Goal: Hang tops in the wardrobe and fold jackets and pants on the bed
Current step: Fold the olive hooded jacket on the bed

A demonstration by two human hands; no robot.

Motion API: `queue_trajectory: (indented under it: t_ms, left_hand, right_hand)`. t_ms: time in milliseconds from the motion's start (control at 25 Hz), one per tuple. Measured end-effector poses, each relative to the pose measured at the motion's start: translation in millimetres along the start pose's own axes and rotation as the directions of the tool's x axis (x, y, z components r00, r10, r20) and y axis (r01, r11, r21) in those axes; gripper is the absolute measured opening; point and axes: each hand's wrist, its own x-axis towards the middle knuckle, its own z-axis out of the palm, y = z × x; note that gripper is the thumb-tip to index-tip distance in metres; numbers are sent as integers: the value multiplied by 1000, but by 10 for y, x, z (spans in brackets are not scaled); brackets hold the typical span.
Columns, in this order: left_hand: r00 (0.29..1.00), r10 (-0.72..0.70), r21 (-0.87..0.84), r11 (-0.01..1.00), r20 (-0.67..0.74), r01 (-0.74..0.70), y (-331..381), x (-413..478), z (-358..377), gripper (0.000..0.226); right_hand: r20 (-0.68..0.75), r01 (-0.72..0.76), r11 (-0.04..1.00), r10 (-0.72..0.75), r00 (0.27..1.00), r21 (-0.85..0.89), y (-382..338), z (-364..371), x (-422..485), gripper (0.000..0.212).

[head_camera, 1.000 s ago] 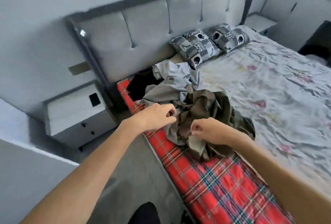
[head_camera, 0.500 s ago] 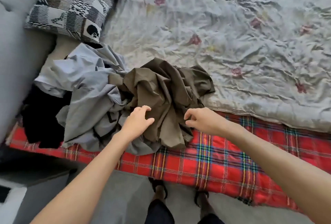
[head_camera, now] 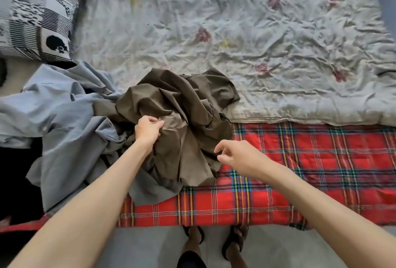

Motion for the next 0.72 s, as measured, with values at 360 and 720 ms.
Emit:
queue_trajectory:
  t_ms: [360,720]
  left_hand:
    - [836,523,-324,830,165,-455,2069,-2210,-351,15]
    - [581,786,-455,447,-210,-770,3729,-4904,131,31]
  right_hand:
    - [-148,199,914,-156,977,355,183,-1041,-1187,78]
    - [-545,554,747,-310,779,367,567,-2208,-2456,47]
